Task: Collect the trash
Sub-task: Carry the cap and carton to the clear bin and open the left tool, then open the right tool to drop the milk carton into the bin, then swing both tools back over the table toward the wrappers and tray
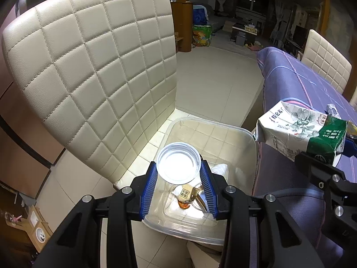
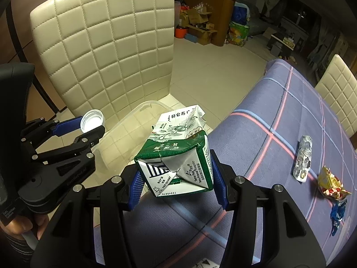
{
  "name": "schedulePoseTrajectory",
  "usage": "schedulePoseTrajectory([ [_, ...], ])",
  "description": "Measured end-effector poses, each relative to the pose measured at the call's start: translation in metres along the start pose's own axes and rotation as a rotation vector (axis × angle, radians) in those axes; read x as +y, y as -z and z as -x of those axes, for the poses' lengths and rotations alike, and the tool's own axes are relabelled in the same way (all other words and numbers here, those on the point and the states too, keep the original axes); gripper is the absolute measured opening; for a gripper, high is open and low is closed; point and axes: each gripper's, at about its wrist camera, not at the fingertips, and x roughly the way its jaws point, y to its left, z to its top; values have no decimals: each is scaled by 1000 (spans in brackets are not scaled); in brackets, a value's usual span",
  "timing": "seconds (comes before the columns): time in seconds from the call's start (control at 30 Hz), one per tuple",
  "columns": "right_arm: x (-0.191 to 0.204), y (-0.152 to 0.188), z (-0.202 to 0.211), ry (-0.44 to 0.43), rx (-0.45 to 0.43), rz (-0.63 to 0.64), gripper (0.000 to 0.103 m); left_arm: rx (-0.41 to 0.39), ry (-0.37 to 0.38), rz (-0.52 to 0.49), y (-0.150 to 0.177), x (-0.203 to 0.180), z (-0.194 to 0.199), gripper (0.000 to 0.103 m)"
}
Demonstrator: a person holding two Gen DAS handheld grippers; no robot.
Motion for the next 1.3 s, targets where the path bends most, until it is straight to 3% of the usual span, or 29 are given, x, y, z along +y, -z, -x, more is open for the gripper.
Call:
schedulePoseTrajectory([
  [0.1,-2,-2,-2,1,0,-1,54,5,-29,-20,-1,-4,-4,41],
  [0.17,-5,-3,-3,2,2,-6,54,18,-27,-11,-1,-4,-8,70],
  [0.23,-7,-3,-4,4,3,-12,54,9,-28,3,-1,-2,-8,75],
  [0.93,0,-7,-10,-5,16,2,55,24,-53,-2,2,3,-11,75],
  [1.07,-2,-8,-4,-5,-11,-10,77,19,-55,-11,3,2,-9,75],
  [1.3,-8,-4,2,5,-16,-26,77,15,-59,-8,2,0,-3,75],
])
